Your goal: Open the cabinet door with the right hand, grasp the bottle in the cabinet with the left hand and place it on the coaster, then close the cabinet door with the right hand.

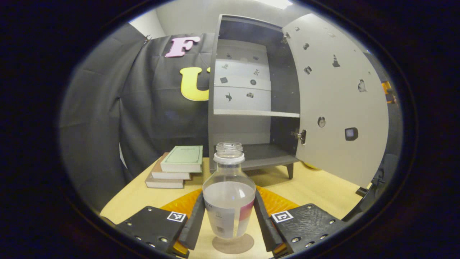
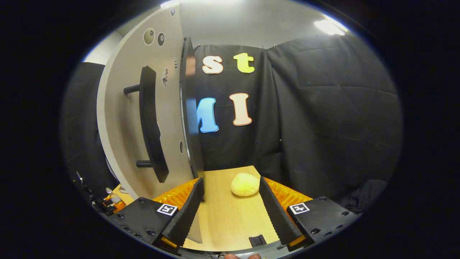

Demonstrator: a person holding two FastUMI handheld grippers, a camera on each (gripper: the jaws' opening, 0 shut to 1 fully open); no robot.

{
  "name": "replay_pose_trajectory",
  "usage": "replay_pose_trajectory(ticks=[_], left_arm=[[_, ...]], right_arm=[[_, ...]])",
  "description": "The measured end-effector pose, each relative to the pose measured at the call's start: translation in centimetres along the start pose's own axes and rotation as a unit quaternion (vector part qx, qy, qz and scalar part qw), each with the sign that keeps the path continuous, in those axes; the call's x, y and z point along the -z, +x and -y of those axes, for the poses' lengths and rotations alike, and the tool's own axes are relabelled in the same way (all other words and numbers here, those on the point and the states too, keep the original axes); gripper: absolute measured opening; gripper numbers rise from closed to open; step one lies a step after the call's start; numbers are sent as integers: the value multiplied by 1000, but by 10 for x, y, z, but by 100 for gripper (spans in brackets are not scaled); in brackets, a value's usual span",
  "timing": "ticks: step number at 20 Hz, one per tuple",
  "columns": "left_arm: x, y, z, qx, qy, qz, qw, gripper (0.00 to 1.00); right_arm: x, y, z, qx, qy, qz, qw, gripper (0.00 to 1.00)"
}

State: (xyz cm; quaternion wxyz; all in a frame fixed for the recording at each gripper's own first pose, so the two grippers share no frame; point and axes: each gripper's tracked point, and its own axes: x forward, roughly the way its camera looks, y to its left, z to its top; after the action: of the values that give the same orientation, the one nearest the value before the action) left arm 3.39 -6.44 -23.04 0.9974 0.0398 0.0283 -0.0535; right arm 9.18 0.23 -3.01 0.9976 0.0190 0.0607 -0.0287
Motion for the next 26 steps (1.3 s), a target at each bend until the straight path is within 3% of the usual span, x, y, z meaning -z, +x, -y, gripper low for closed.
replay_pose_trajectory(ticks=[8,12,14,20,23,26], left_arm=[[46,2,2,-9,-6,13,1000,71],[75,-10,9,3,7,-1,1000,70],[72,-11,11,7,13,4,1000,74],[80,-9,13,11,19,-21,1000,75],[81,-11,19,20,18,-31,999,87],[70,-17,20,15,29,-29,999,90]], right_arm=[[7,-4,5,39,-10,-9,999,97],[16,-7,2,43,-9,-19,999,97],[22,-7,-2,41,3,-27,999,97],[34,-11,-3,40,30,-39,998,97],[36,-16,4,48,38,-41,997,97],[39,-21,12,56,38,-45,997,97]])
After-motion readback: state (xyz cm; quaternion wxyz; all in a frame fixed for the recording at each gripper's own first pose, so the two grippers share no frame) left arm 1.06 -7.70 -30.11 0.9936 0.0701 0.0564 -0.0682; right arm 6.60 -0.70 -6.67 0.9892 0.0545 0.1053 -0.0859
